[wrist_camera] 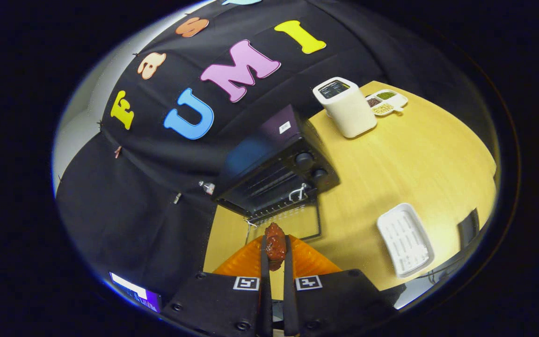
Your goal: Open the toaster oven, put the food inside, and close the toaster oven door.
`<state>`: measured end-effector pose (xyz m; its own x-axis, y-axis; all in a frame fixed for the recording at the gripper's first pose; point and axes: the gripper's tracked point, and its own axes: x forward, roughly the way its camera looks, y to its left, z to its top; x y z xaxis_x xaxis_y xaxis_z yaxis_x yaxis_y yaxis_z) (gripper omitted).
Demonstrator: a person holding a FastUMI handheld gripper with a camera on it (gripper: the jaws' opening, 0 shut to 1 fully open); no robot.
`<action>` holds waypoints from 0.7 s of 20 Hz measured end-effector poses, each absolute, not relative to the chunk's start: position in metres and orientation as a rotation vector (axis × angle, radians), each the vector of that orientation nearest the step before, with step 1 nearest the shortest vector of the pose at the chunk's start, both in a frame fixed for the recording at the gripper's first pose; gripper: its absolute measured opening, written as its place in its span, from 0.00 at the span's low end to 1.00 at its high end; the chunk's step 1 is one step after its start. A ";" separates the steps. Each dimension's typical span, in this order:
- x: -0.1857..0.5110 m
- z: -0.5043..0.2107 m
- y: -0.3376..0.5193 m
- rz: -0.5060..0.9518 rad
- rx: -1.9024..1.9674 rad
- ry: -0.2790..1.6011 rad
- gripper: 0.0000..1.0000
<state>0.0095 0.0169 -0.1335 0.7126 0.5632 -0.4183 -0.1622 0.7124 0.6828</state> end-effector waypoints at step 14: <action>0.135 -0.177 0.126 0.350 0.841 0.497 0.13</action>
